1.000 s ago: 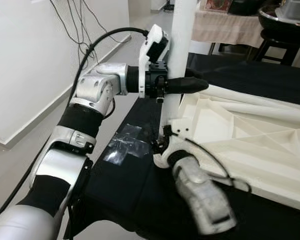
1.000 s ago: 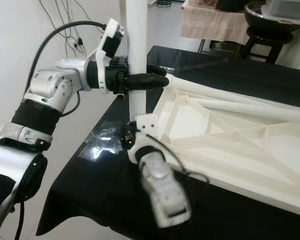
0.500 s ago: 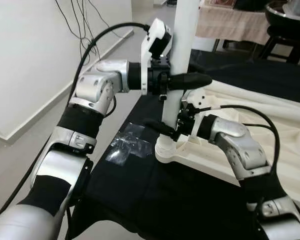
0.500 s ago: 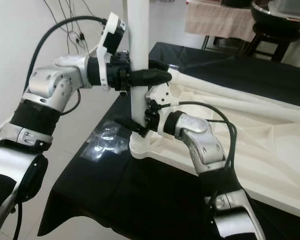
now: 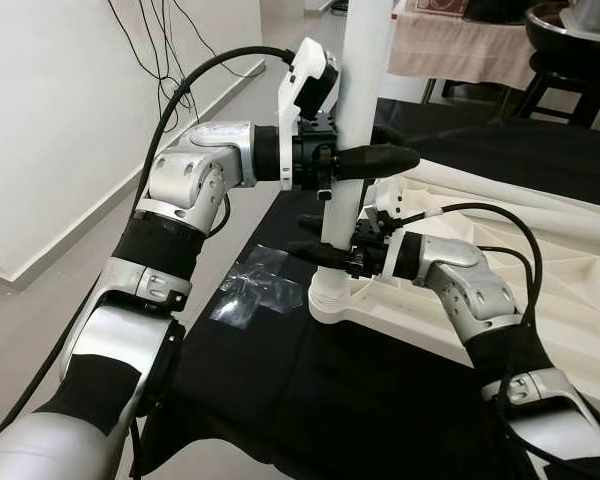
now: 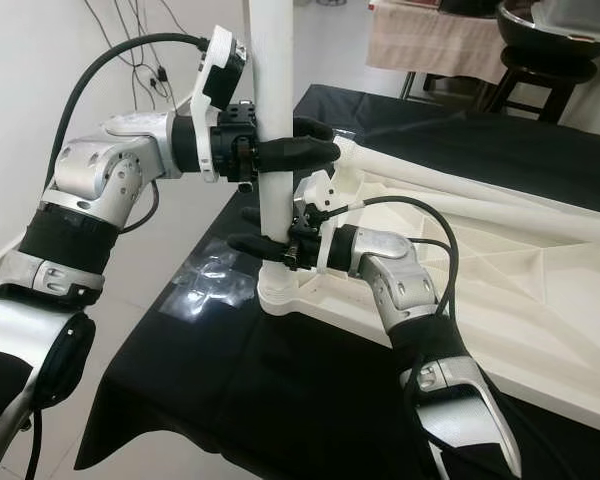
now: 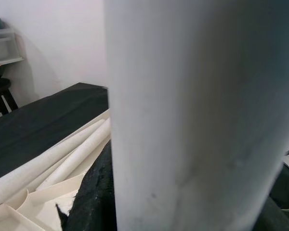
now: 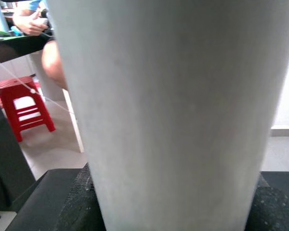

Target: Building children table

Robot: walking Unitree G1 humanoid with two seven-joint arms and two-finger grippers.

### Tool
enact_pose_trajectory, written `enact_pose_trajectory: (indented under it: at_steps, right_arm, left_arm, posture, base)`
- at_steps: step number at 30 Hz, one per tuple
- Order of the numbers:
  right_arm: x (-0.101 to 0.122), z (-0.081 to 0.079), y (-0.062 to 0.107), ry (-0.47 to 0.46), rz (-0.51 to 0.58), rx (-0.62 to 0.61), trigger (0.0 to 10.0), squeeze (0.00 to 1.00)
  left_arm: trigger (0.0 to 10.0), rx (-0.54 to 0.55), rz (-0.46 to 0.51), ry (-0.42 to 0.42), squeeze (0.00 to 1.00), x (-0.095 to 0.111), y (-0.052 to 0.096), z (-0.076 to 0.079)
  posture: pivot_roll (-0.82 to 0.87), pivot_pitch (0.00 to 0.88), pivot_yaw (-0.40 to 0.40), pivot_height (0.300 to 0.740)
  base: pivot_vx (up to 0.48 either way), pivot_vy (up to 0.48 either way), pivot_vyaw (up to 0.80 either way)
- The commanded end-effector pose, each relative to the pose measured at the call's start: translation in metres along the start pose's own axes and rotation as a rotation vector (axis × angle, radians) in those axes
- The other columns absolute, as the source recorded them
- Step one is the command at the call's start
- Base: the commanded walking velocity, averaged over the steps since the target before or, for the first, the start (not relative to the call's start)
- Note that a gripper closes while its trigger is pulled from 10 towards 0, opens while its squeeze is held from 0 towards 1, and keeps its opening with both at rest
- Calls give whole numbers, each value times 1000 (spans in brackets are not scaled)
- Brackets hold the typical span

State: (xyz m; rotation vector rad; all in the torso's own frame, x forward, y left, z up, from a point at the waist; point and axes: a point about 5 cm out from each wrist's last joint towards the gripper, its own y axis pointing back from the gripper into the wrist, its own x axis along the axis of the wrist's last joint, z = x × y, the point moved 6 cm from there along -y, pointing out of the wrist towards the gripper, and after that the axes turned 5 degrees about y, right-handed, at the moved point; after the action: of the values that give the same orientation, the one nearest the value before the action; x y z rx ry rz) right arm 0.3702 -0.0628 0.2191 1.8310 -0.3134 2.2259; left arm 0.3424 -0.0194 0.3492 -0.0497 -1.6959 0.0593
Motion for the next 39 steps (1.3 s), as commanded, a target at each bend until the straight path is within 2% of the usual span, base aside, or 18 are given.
enact_pose_trajectory:
  at_steps: [1, 2, 4, 5, 8, 9, 11, 12, 13, 14, 15, 17, 18, 20, 23, 31, 32, 39]
  right_arm:
    - [-6, 0, -3, -49, 5, 2, 0, 0]
    - [-9, 1, -3, -44, 3, -5, 0, 0]
    - [-10, 1, -4, -40, 0, -11, 0, 0]
    - [-15, 2, -4, -18, -25, -46, 0, 0]
    - [-21, 4, -4, -13, -50, -98, 0, 0]
    - [-34, 6, -11, -59, -72, -328, 0, 0]
    - [-34, 6, -11, -59, -72, -328, 0, 0]
    - [-47, 9, -5, -102, -100, -716, 0, 0]
    - [-62, -27, -10, -212, -135, -851, 0, 0]
    - [-62, -27, -10, -212, -135, -851, 0, 0]
    - [-66, -51, -15, -282, -140, -908, 0, 0]
    - [-66, -51, -15, -282, -140, -908, 0, 0]
    - [-67, -67, -24, -317, -128, -883, 0, 0]
    - [-67, -71, -31, -313, -117, -831, 0, 0]
    - [-65, -61, -33, -288, -97, -818, 0, 0]
    - [-61, -62, -36, -279, -102, -829, 0, 0]
    - [-60, -65, -36, -281, -113, -845, 0, 0]
    - [-53, -62, -34, -257, -126, -876, 0, 0]
  left_arm:
    - [0, -97, -14, 20, 0, -7, -12, 16]
    - [5529, -81, -8, 19, 1000, -6, -11, 15]
    - [5529, -69, -3, 19, 1000, -6, -11, 14]
    - [10000, -58, 5, 24, 1000, -5, -10, 13]
    - [10000, -41, 17, 32, 1000, -3, -7, 10]
    - [10000, 13, 33, 35, 1000, -1, -2, 4]
    - [10000, 13, 33, 35, 1000, -1, -2, 4]
    - [10000, 56, 39, 43, 729, 0, 2, -1]
    - [10000, 89, 27, 46, 0, -4, 7, -4]
    - [10000, 89, 27, 46, 0, -4, 7, -4]
    - [10000, 119, 10, 41, 0, -9, 9, -8]
    - [10000, 119, 10, 41, 0, -9, 9, -8]
    - [10000, 131, -3, 38, 0, -12, 10, -10]
    - [10000, 129, -13, 38, 0, -15, 10, -9]
    - [10000, 128, -15, 44, 0, -17, 9, -9]
    - [10000, 118, -12, 58, 0, -17, 9, -7]
    - [0, 101, -14, 65, 0, -19, 9, -4]
    - [0, 55, -30, 69, 0, -22, 10, 5]
  posture:
    - [-17, 114, 15, 740]
    - [-21, 113, 13, 740]
    - [-22, 112, 12, 740]
    - [-24, 113, 7, 740]
    - [-27, 113, 4, 740]
    - [-24, 108, -47, 740]
    - [-24, 108, -47, 740]
    - [-10, 109, -48, 740]
    - [-4, 120, -34, 740]
    - [-4, 120, -34, 740]
    - [-25, 96, -12, 740]
    - [-25, 96, -12, 740]
    - [-25, 96, -12, 740]
    - [-28, 87, -13, 740]
    - [-30, 84, -14, 740]
    - [-33, 80, -6, 740]
    - [-33, 79, -3, 740]
    - [-40, 74, 0, 740]
  base:
    - [0, 0, 0]
    - [0, 0, 0]
    - [0, 0, 0]
    - [0, 0, 0]
    - [0, 0, 0]
    - [0, 0, 0]
    - [0, 0, 0]
    - [0, 0, 0]
    - [0, 0, 0]
    - [0, 0, 0]
    - [0, 0, 0]
    - [0, 0, 0]
    - [0, 0, 0]
    - [0, 0, 0]
    - [0, 0, 0]
    - [0, 0, 0]
    - [0, 0, 0]
    - [0, 0, 0]
